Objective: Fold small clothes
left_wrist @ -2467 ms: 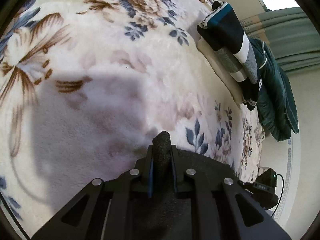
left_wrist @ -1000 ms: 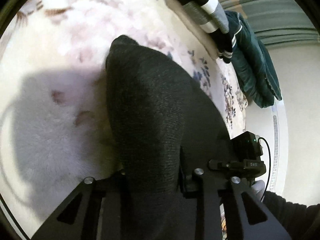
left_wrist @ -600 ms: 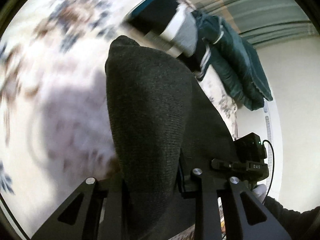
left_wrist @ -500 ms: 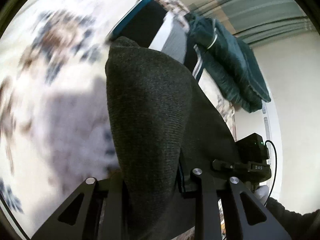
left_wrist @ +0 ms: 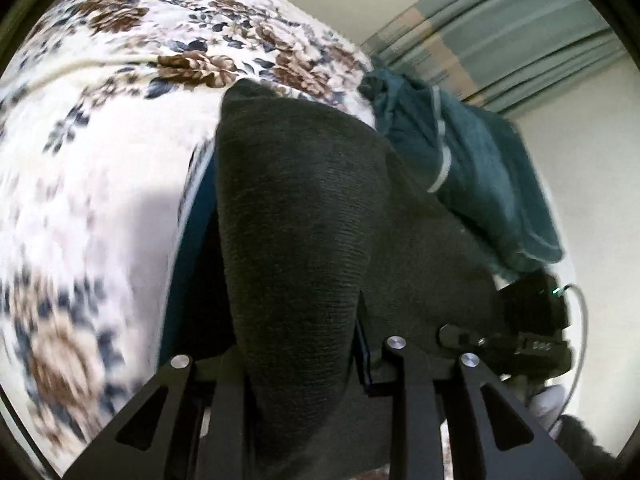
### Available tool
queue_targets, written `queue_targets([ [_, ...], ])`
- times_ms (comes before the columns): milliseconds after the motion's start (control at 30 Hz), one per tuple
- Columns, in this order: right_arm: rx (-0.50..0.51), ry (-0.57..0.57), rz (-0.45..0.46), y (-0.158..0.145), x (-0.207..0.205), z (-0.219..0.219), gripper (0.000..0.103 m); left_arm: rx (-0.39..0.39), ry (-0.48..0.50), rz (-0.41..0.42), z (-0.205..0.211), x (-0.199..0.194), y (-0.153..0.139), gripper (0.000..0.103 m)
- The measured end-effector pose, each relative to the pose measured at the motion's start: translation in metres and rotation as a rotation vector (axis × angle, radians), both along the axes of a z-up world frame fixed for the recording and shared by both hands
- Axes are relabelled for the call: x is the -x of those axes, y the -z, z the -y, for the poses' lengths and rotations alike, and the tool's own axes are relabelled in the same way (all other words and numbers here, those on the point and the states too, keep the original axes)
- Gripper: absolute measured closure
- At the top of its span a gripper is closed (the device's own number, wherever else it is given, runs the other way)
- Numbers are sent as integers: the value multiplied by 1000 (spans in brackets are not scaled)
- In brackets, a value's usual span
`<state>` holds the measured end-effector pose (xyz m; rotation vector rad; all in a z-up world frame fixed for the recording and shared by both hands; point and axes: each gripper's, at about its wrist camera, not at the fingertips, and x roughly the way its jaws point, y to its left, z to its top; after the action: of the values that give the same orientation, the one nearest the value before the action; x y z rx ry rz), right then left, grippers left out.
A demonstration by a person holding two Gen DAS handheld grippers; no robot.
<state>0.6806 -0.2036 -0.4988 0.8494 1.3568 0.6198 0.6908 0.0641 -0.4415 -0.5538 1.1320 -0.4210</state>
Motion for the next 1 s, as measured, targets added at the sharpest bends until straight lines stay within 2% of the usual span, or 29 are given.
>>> queue_targets([
  [100,60,-3,-16,14,-37,-4,77,-70,19,-53,4,-33,21,77],
  [200,101,6,-54,27,-53,-4,75,-144,19,-105,6,-47,38,69],
  [267,114,19,-71,28,-47,10,69,-178,8,-91,7,-48,34,60],
  [300,139,27,-77,27,-41,16,63,-178,1,-89,7,-46,32,57],
  [333,170,37,-84,23,-36,19,56,-181,-9,-93,6,-44,31,48],
  [367,226,40,-80,17,-35,18,54,-194,-14,-103,5,-42,30,29],
  [433,356,39,-55,10,-40,16,44,-214,-32,-84,3,-34,25,14],
  [467,433,32,-41,5,-33,19,44,-232,-38,-72,3,-31,22,9],
  [600,652,26,-15,2,-16,43,39,-365,-58,-31,9,-15,11,4],
  [700,790,27,-15,0,13,50,23,-451,-90,-1,17,4,4,2],
  [800,912,54,10,-3,31,44,0,-560,-121,46,29,31,-8,0],
  [900,1027,81,70,-25,53,31,0,-653,-110,94,46,60,-26,0],
  [1000,1083,106,133,-54,80,23,0,-680,-103,117,57,87,-47,0],
])
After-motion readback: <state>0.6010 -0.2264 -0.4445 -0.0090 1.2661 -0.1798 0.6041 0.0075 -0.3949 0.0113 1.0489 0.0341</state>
